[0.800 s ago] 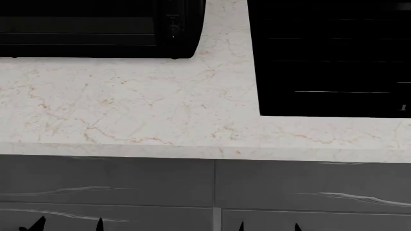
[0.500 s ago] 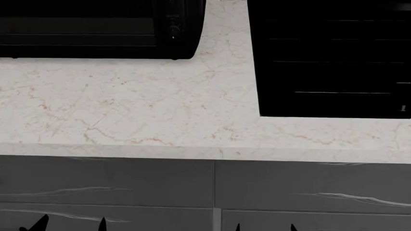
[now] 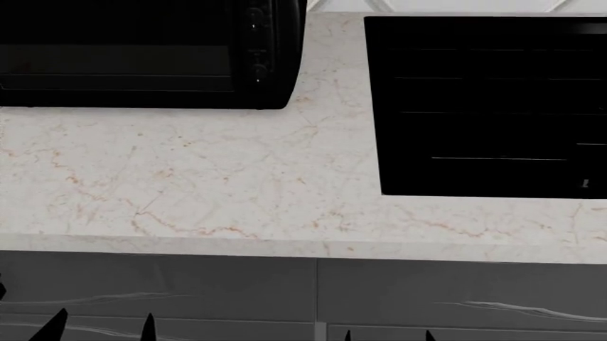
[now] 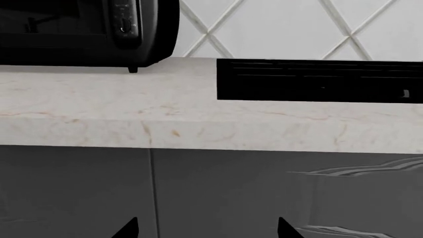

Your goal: Turn on the toaster oven by setting the timer.

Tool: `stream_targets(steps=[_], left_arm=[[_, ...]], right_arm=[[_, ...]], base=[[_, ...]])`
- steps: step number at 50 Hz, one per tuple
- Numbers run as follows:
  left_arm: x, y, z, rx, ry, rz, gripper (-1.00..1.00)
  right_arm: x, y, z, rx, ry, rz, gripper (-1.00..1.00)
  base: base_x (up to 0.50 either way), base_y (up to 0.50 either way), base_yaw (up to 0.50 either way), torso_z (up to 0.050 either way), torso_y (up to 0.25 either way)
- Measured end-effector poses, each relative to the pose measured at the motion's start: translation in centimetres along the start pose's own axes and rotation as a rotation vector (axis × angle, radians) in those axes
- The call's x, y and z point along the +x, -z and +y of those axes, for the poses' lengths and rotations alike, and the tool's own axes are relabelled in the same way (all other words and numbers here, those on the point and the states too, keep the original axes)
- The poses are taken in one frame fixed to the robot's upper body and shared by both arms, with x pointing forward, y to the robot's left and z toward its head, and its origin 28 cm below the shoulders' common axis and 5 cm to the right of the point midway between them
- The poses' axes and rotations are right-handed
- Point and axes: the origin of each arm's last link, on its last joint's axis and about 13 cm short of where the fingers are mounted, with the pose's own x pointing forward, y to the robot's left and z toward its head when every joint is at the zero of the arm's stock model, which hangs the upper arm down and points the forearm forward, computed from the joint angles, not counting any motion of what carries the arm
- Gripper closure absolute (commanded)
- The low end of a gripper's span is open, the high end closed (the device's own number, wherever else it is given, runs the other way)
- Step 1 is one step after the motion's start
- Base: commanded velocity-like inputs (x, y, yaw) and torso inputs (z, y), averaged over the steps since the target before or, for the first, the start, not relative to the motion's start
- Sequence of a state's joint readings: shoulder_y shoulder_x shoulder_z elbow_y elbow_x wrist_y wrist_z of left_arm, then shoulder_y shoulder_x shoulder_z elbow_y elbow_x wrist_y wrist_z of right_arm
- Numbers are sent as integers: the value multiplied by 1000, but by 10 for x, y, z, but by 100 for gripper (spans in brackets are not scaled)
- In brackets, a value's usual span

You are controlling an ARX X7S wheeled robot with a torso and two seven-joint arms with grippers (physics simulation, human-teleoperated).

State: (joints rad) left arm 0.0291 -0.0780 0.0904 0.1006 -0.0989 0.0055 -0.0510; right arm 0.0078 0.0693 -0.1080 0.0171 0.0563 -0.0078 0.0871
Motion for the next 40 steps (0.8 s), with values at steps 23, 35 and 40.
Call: stream_targets(steps=[23, 35, 40], left_arm=[[12, -28, 6, 20, 10, -60, -100], [29, -84, 13, 10, 40, -145, -100], [37, -106, 17, 25, 58, -185, -100]], right_arm=[[7, -33, -4, -17, 14, -58, -100], [21, -78, -15, -46, 35, -148, -100], [29, -97, -19, -64, 39, -178, -100]], base=[[0, 0, 0, 28, 0], [0, 0, 0, 0, 0], [0, 0, 0, 0, 0]])
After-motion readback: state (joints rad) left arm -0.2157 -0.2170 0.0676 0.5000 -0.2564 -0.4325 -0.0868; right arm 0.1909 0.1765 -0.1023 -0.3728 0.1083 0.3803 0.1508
